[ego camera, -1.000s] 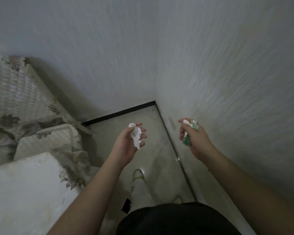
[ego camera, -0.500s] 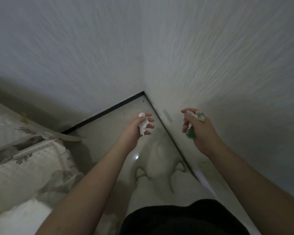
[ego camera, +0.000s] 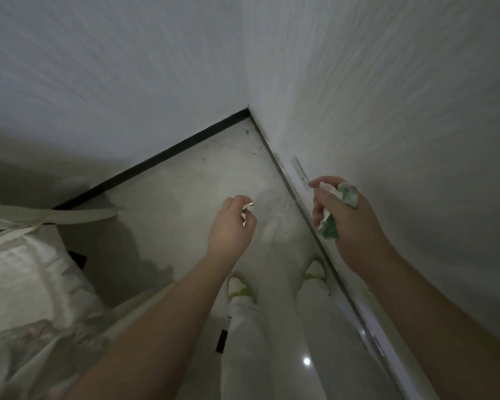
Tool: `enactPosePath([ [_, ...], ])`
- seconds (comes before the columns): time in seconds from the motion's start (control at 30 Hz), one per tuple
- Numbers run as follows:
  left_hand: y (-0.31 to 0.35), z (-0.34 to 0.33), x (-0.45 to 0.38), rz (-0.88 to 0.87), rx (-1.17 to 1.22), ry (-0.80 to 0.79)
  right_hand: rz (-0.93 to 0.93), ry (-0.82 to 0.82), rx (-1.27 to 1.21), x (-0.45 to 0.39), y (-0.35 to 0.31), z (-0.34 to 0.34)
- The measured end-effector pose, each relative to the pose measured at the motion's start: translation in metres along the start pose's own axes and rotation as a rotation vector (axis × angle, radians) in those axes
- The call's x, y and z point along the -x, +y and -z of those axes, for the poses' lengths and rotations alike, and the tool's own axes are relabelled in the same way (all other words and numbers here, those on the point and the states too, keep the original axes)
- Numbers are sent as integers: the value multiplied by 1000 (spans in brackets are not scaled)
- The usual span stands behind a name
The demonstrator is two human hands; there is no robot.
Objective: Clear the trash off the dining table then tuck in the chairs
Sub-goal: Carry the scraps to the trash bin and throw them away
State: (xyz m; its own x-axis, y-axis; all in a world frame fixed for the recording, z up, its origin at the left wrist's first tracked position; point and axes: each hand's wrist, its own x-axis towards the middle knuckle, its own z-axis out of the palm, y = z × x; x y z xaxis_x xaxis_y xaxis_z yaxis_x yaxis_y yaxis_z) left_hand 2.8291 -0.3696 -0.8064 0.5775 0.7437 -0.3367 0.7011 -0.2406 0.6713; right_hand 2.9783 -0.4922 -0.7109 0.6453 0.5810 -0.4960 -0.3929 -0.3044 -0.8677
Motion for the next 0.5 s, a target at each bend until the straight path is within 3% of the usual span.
enactPosePath([
  [0.27,-118,-126,-70,-43,-60,-109,-22,70,93,-79,147,-4],
  [0.5,-227,-222,-104,-277,-566,-304,-72,107,111,-144,248,-6],
])
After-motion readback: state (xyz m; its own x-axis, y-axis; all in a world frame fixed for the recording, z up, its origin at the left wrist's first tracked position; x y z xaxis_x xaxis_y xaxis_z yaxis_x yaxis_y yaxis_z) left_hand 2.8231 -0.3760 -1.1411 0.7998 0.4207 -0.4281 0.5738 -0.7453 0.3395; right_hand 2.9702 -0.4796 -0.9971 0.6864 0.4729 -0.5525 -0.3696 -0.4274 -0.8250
